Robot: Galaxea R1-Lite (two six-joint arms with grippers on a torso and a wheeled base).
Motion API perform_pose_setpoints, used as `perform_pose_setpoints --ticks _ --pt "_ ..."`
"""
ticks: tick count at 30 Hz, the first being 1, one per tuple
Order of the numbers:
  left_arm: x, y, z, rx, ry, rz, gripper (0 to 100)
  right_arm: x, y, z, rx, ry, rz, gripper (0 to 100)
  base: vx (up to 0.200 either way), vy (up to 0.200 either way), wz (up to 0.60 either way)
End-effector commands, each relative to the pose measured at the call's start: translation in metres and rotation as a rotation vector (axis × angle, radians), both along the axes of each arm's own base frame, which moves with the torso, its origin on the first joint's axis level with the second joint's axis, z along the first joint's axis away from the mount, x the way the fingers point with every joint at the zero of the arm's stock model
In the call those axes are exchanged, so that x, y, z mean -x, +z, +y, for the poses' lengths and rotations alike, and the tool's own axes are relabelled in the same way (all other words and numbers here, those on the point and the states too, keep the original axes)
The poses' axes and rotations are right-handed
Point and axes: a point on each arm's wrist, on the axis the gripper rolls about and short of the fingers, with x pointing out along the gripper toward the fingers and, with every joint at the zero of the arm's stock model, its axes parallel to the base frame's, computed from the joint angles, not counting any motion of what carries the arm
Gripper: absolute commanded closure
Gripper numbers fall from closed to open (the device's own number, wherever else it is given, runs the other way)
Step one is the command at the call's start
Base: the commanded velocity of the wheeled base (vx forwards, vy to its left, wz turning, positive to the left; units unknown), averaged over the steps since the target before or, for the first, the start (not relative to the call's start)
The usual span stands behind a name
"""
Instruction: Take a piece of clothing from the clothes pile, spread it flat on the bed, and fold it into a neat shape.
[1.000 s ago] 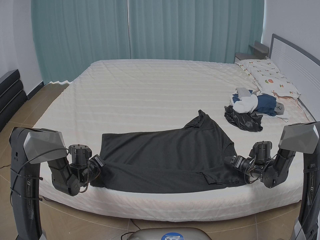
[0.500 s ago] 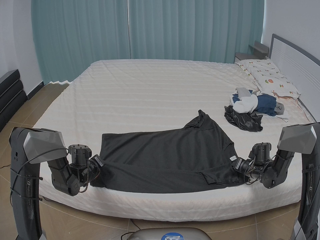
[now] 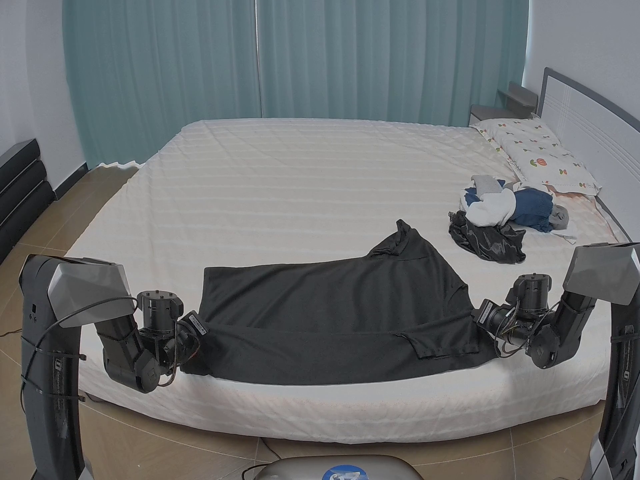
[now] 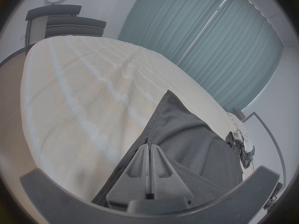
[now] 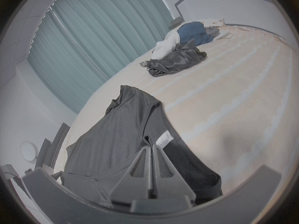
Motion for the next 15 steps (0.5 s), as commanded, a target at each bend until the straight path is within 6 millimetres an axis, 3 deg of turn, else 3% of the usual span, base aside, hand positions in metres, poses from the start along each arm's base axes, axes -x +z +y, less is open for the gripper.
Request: perform_pose_setpoints --ticks 1,15 --pt "0.001 -0.001 0.002 -0.001 0.005 0.005 100 -0.005 0.004 0.0 -0.006 -0.007 -0.026 100 0.0 0.0 0.0" --pt "0.002 -0.002 0.004 0.008 0.017 0.009 100 -0.018 -0.008 0.001 -0.037 -0.025 -0.031 100 0.0 0.0 0.0"
